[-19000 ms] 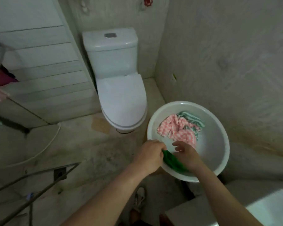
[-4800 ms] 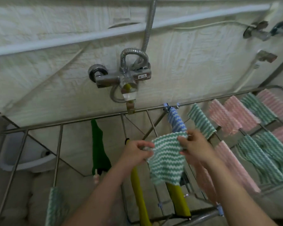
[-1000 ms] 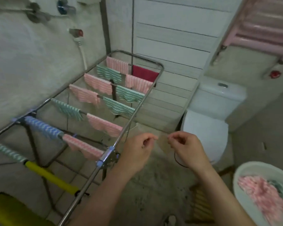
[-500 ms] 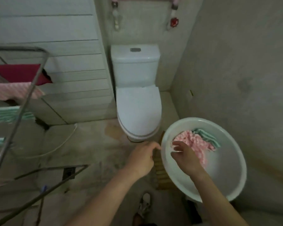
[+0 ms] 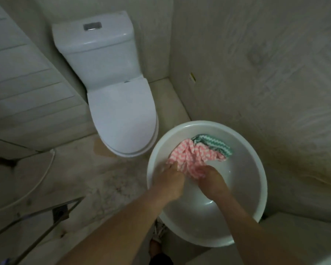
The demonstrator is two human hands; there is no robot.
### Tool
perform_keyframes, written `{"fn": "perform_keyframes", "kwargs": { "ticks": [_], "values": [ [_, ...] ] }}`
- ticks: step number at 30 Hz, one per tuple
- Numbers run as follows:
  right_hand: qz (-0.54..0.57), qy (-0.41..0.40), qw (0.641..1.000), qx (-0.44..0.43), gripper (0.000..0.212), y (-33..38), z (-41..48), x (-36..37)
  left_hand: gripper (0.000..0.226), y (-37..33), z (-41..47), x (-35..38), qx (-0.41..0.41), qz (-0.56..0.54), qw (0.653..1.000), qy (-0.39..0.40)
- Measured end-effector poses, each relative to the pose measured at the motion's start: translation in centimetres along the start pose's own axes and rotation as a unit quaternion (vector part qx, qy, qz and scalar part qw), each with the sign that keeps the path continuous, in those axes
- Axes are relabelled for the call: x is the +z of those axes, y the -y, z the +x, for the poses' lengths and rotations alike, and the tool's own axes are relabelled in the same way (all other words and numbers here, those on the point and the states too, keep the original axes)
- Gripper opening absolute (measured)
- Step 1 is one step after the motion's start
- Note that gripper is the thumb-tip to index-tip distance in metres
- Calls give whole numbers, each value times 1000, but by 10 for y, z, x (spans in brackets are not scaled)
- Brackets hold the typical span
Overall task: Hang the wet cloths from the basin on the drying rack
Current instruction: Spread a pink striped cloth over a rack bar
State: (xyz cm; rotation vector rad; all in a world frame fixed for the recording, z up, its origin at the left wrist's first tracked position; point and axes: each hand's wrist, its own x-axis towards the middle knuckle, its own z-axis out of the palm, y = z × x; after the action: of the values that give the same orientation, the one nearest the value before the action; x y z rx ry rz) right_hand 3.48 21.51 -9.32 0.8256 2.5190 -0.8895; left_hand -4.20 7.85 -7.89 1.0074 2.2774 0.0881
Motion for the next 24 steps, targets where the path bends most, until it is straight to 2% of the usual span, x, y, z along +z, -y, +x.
{"fn": "perform_keyframes", "kwargs": {
  "ticks": [3, 5, 8, 11, 13, 15, 17, 18, 19, 20, 22, 24],
  "values": [
    [61, -71, 994, 64, 33, -13, 3, 7, 42, -6, 15, 2, 11, 91, 991, 97],
    [114, -82, 983, 119, 30, -19, 6, 6, 41, -12, 24, 0, -13, 113, 987, 113],
    [169, -82, 968, 169, 15, -20, 11, -7, 32, -13, 27, -5, -16, 95, 995, 21],
    [179, -77, 972, 133, 29, -22, 12, -18, 21, -5, 27, -9, -34, -88, 988, -125],
    [248, -82, 960, 100, 33, -18, 7, -29, 19, -3, 23, -18, -73, -299, 938, -157],
    [376, -76, 920, 83, 26, -3, -5, -43, 24, -2, 13, -33, -91, -497, 843, -183],
    [519, -51, 848, 98, 21, 17, -17, -55, 27, 2, -3, -50, -104, -616, 754, -202],
    [578, -37, 808, 113, 21, 25, -22, -60, 31, 4, -10, -57, -109, -644, 729, -205],
    [620, -25, 775, 121, 20, 32, -26, -61, 33, 6, -22, -64, -105, -655, 718, -211],
    [636, -18, 761, 129, 20, 38, -29, -63, 32, 7, -31, -71, -100, -653, 720, -214],
    [626, -11, 769, 131, 23, 51, -37, -67, 29, 7, -52, -86, -92, -658, 713, -224],
    [628, 18, 772, 96, 37, 69, -48, -72, 27, 7, -76, -98, -86, -672, 696, -236]
  ]
}}
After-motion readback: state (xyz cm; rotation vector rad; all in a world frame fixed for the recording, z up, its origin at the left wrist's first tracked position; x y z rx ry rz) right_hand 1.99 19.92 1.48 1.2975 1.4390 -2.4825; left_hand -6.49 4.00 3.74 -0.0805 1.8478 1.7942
